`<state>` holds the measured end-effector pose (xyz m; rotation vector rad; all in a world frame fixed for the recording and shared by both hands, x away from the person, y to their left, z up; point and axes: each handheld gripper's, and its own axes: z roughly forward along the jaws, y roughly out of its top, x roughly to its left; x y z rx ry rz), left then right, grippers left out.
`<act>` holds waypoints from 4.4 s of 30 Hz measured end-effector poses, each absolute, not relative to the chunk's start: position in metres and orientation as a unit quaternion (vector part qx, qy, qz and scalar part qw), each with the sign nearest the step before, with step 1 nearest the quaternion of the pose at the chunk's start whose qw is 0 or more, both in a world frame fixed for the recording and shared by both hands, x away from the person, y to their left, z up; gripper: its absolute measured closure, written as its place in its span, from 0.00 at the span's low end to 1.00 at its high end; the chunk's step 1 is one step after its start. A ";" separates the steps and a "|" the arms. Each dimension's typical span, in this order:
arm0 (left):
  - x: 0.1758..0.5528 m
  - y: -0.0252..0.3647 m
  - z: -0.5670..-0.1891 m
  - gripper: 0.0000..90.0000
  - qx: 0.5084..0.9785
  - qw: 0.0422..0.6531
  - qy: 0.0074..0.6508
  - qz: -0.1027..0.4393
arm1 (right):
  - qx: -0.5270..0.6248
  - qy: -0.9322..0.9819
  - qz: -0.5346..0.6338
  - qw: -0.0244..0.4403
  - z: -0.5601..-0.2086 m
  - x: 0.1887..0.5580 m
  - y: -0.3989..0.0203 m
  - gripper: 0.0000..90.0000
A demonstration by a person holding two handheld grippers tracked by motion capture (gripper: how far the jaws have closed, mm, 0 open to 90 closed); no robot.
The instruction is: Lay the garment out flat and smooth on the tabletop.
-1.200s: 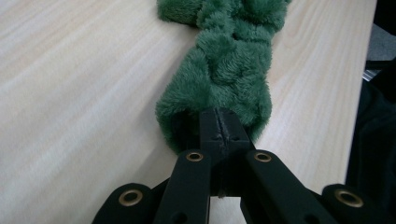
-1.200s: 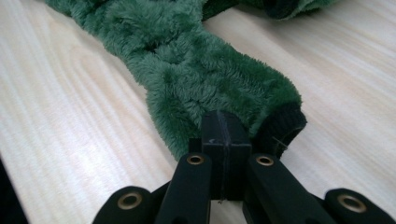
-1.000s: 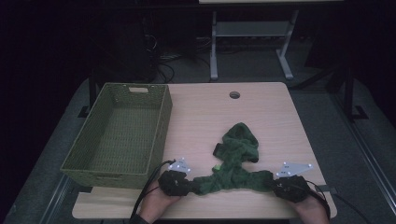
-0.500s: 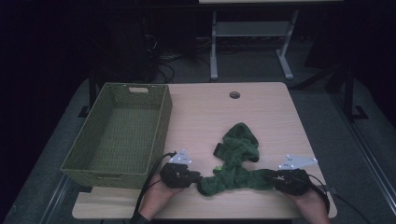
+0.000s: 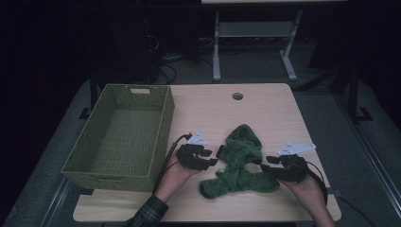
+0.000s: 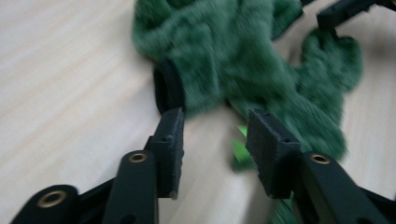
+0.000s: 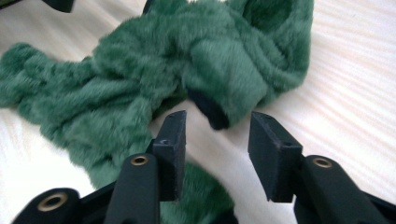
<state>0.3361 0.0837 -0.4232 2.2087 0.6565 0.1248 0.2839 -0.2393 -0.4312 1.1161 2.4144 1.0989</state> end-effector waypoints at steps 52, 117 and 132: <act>0.364 0.090 -0.456 0.94 0.883 0.331 0.331 0.039 | 0.381 0.854 0.340 0.100 -0.453 0.350 -0.224 0.91; 0.427 0.057 -0.447 0.98 0.878 0.348 0.317 0.087 | 0.405 0.832 0.362 0.113 -0.449 0.400 -0.222 0.97; 0.434 0.062 -0.448 0.99 0.855 0.372 0.339 0.128 | 0.446 0.812 0.360 0.113 -0.457 0.411 -0.241 0.99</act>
